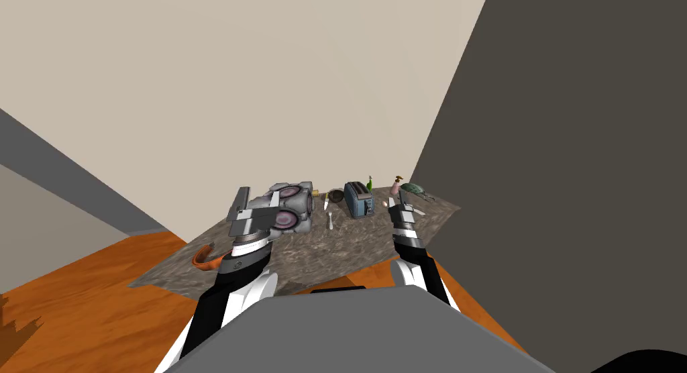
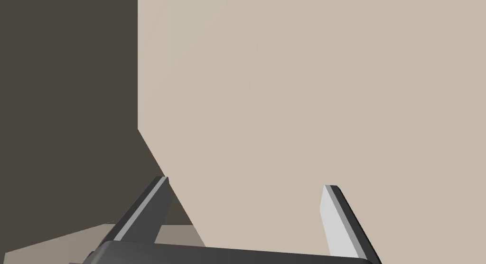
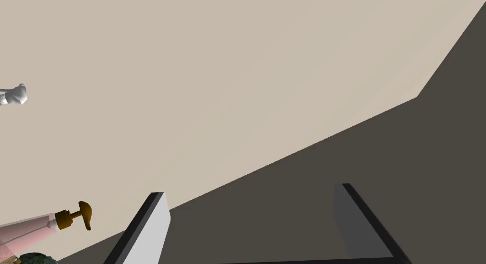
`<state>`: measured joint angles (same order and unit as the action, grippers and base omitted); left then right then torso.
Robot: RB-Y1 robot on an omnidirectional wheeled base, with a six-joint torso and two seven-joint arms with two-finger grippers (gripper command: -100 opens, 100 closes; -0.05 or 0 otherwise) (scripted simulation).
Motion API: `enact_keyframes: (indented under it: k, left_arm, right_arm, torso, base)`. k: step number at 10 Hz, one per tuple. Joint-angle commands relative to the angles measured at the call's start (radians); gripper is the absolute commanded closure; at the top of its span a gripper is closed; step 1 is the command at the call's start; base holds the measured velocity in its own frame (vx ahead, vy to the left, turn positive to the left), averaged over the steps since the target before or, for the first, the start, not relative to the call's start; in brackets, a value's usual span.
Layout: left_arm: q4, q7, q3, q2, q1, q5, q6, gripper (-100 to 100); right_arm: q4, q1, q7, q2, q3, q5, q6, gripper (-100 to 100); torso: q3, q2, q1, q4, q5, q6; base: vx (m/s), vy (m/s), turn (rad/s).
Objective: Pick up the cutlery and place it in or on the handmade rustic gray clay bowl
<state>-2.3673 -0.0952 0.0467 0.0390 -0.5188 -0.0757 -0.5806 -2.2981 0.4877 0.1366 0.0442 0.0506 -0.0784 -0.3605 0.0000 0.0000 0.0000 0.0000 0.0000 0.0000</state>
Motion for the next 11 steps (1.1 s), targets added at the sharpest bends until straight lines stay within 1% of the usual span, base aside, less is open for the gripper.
enact_keyframes:
  k: [1,3,7,8,9,10,11]
  left_arm:
    - [0.012,-0.007,0.002,0.041,0.017,-0.003,0.006,-100]
    - [0.030,-0.017,0.006,0.091,0.039,-0.008,0.017,-100]
    - [0.085,-0.045,0.023,0.217,0.104,-0.019,0.054,-100]
    - [0.085,-0.045,0.023,0.226,0.104,-0.019,0.054,-100]
    - [0.102,-0.054,0.029,0.264,0.122,-0.022,0.067,-100]
    - [0.120,-0.062,0.037,0.293,0.142,-0.025,0.081,-100]
    - [0.120,-0.062,0.037,0.306,0.142,-0.025,0.081,-100]
  right_arm:
    - [0.000,0.000,0.000,0.000,0.000,0.000,0.000,0]
    - [0.000,0.000,0.000,0.000,0.000,0.000,0.000,0]
    - [0.000,0.000,0.000,0.000,0.000,0.000,0.000,0]
    - [0.000,0.000,0.000,0.000,0.000,0.000,0.000,0]
    - [0.000,0.000,0.000,0.000,0.000,0.000,0.000,0]
    - [0.000,0.000,0.000,0.000,0.000,0.000,0.000,0]
    - [0.000,0.000,0.000,0.000,0.000,0.000,0.000,0]
  torso:
    - [0.000,0.000,0.000,0.000,0.000,0.000]
    - [0.001,0.001,0.003,0.000,0.001,0.000]
    - [0.001,0.003,0.003,0.001,0.001,0.000]
    - [0.002,0.003,0.003,0.001,0.001,0.000]
    - [0.001,0.002,0.002,0.000,0.001,0.000]
    - [0.001,0.002,0.002,0.000,0.000,0.000]
    - [0.001,0.002,0.002,0.000,0.000,0.000]
  base:
    - [-0.014,0.019,-0.091]
    - [-0.033,0.048,-0.121]
    - [-0.040,0.039,-0.134]
    - [-0.031,0.030,-0.062]
    - [-0.026,0.018,-0.113]
    - [-0.032,0.019,-0.216]
    - [-0.028,0.019,-0.065]
